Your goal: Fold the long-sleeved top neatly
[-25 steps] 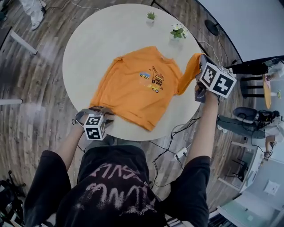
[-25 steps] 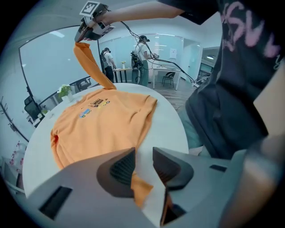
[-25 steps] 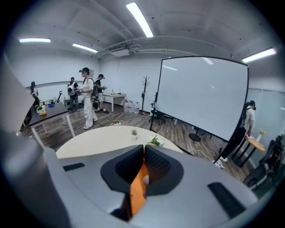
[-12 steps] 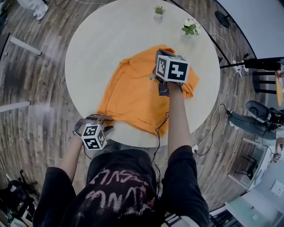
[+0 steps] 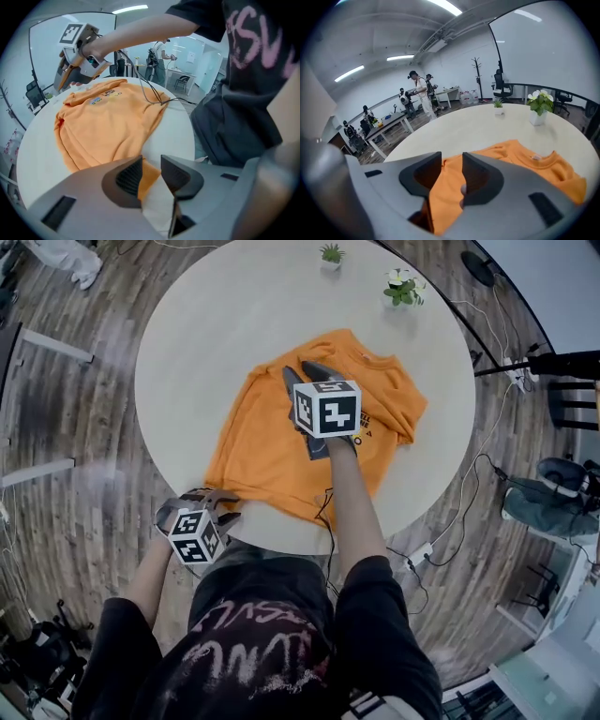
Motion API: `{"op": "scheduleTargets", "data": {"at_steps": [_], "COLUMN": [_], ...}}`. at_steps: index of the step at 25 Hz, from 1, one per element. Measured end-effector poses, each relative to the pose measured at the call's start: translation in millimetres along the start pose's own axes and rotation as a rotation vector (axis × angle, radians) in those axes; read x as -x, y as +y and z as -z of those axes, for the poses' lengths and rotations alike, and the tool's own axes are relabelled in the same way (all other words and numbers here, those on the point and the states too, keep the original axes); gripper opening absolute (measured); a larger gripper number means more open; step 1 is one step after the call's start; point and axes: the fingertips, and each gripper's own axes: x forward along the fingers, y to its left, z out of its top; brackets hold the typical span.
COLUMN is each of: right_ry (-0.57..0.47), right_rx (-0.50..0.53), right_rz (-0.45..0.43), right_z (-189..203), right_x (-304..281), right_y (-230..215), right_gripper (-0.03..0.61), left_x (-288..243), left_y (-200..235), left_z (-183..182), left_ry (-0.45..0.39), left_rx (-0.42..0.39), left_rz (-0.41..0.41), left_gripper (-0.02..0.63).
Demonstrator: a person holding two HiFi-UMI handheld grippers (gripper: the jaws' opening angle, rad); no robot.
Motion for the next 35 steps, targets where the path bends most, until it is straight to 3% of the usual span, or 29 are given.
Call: {"op": "scheduleTargets", "data": {"at_steps": [5,13,18,23,25,28,31,35], "right_ry": [0.018,-0.013,0.033,0.063,0.076,0.100,0.115,0.114], "right_rx": [0.071,0.048,0.070,0.082,0.079,0.077,0.063,0.044], "right_rz": [0.047,0.232,0.284,0.307,0.312,0.323,0.331,0.336], "right_z": [31,56,78,94,102,117,130,140], "right_x": [45,127,157,179,187,195,202,209], "right_y": [-33,-124,-167,-199,-209,-225,-240,-255], "right_gripper": [0.143,0.006,0.006,0.006,0.006,0.006,0.006,0.008], "left_x": [28,90,93,65,48,22,-9,-47], "left_y": [25,138,211,267,292,333,361,369], "left_z": [-20,-77,-112,-154,-172,-195,-206,-206], "left_ry": [-0.086,-0.243,-0.259,-0.249,-0.291,-0.372,-0.337,-0.206], "left_rx": [0.056,0.107,0.106,0.100,0.176,0.367,0.446,0.425], "left_rz": [-0.029,-0.205,-0.300,-0.317,-0.319,-0.309,-0.308,-0.267], "left_gripper": [0.133,0.120,0.106,0.106,0.111,0.120,0.132,0.155]}}
